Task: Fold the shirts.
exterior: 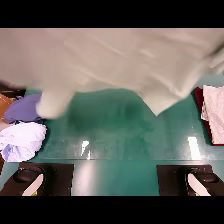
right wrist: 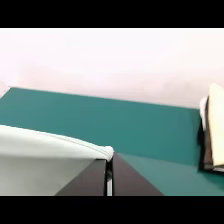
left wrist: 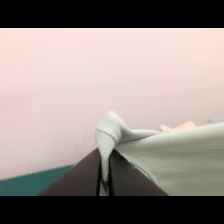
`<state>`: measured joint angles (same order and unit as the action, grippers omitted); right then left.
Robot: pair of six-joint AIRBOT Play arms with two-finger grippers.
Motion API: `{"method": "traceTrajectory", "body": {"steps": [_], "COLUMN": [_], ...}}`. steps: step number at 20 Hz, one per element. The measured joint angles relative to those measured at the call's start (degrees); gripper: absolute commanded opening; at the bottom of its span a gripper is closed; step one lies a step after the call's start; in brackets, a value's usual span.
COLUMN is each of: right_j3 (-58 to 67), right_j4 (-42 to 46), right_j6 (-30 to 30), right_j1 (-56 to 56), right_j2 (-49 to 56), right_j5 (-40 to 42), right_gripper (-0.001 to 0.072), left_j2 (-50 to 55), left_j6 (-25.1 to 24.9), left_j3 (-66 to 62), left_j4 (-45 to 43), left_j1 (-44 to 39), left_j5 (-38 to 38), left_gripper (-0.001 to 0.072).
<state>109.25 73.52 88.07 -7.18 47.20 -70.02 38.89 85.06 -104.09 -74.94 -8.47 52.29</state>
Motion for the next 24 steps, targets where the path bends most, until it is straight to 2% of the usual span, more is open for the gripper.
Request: {"method": "traceTrajectory", "body": {"steps": [3,5,8,10,12,14,18,19,20,21,24], "right_j3": [7.6,10.0,7.3,3.2,-0.7,-4.0,-7.1,-7.3,-7.6,-7.8,-8.0], "right_j4": [2.3,3.1,2.6,2.3,2.1,2.1,-0.2,-1.8,-3.8,-5.4,-12.3], "right_j6": [-0.1,0.2,1.5,2.3,2.4,1.7,0.1,-0.2,-0.5,-1.0,-2.6], "right_j1": [0.1,0.1,-0.1,-0.9,-2.1,-3.2,-4.0,-4.0,-3.7,-3.3,-1.3], "right_j2": [3.1,6.7,12.7,18.3,24.1,30.6,42.4,44.6,46.5,48.0,49.9], "right_j5": [-3.5,-6.2,-8.5,-10.0,-10.3,-9.1,-3.5,-1.7,-0.4,0.4,1.8], "right_gripper": [0.0016,0.0015,0.0016,0.0016,0.0016,0.0016,0.0019,0.0042,0.0239,0.0429,0.0432], "left_j2": [-0.4,0.9,5.5,9.8,14.8,20.9,34.2,36.5,38.7,40.3,42.7], "left_j6": [0.0,0.1,0.4,1.1,2.1,2.6,3.2,3.2,3.2,3.2,3.2], "left_j3": [-2.6,-2.6,2.3,9.5,18.1,25.4,31.3,31.6,31.5,31.4,28.5], "left_j4": [0.4,-0.1,-2.7,-4.4,-5.4,-6.0,-6.7,-6.7,-6.8,-7.1,-7.0], "left_j1": [0.0,0.0,0.0,0.0,0.0,0.0,0.1,0.1,0.0,0.1,1.0], "left_j5": [1.6,5.3,13.1,14.6,12.6,7.3,-2.8,-4.6,-6.4,-6.9,-6.5], "left_gripper": [0.0025,0.0026,0.0026,0.0026,0.0026,0.0027,0.0029,0.0138,0.047,0.0518,0.0519]}}
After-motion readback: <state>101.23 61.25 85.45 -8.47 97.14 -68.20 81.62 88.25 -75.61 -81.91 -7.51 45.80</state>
